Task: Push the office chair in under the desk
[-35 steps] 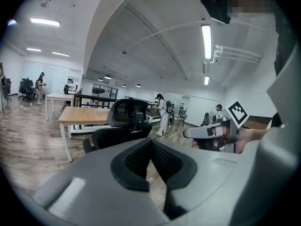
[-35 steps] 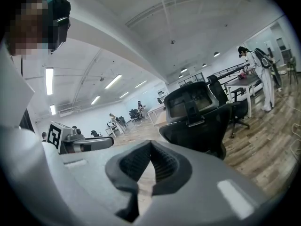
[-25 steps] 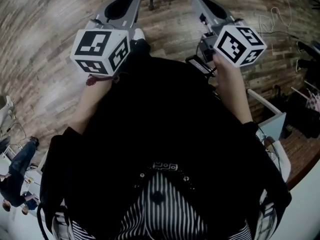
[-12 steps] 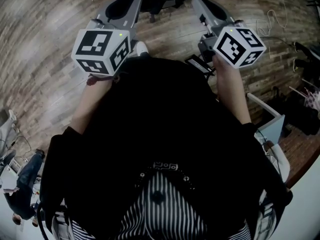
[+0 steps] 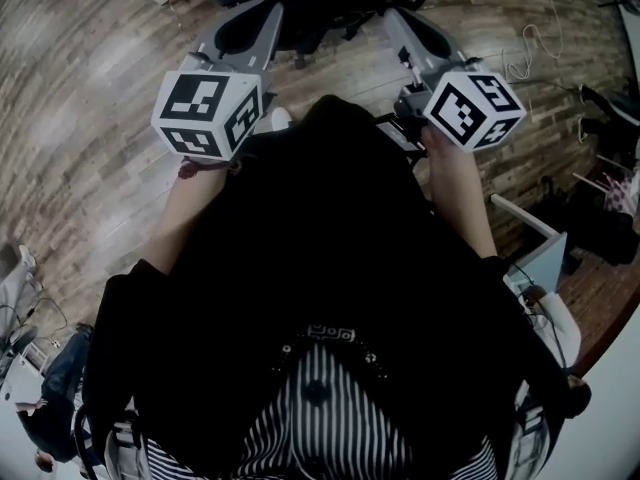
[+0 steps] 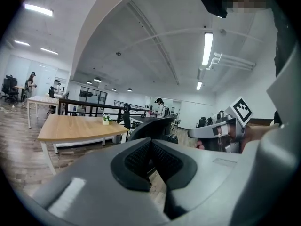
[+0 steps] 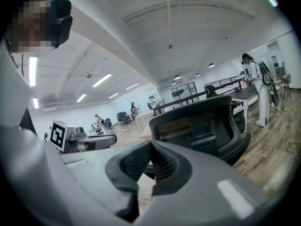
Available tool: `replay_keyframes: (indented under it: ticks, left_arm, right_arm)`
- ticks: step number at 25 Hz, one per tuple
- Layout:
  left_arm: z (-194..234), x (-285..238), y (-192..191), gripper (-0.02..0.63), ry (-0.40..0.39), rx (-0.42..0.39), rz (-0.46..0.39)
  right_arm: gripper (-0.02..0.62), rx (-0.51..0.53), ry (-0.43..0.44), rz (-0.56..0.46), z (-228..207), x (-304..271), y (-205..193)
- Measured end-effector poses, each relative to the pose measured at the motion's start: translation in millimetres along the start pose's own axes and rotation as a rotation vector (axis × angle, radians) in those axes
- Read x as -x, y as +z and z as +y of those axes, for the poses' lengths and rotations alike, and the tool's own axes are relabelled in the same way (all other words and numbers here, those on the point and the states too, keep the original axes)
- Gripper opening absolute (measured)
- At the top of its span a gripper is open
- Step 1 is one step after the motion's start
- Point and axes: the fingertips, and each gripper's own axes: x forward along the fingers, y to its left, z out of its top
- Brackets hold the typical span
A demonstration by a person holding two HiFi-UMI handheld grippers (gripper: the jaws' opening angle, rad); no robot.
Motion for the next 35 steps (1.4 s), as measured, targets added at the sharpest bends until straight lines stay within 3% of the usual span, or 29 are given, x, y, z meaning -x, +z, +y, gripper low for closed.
replay_keyframes:
  ticks: [8,15,23,30,35]
  left_arm:
    - [-5,-42,10,0.003,-0.009,-0.018,0.006]
    - [-7,-97,20,0.003,0.050,0.000,-0.004]
    - [-6,-147,0,0.003,0.169,0.072,0.042]
    - [5,-135,-23,0.003,0.273,0.085,0.066]
    - [-7,-153,-27,0.003,0.331,0.113,0.068]
  right_arm:
    - [0.001,0.006,-0.001,-0.025,-39,-11,27]
    - [0.001,0.026,0.035,-0.019,-101,-12,56]
    - [0.002,0.103,0.247,0.073,-142,-20,81]
    - [0.002,0.106,0.251,0.119,-187,-23,73]
    - [0.002,0.138,0.370,0.151,-209,-25,81]
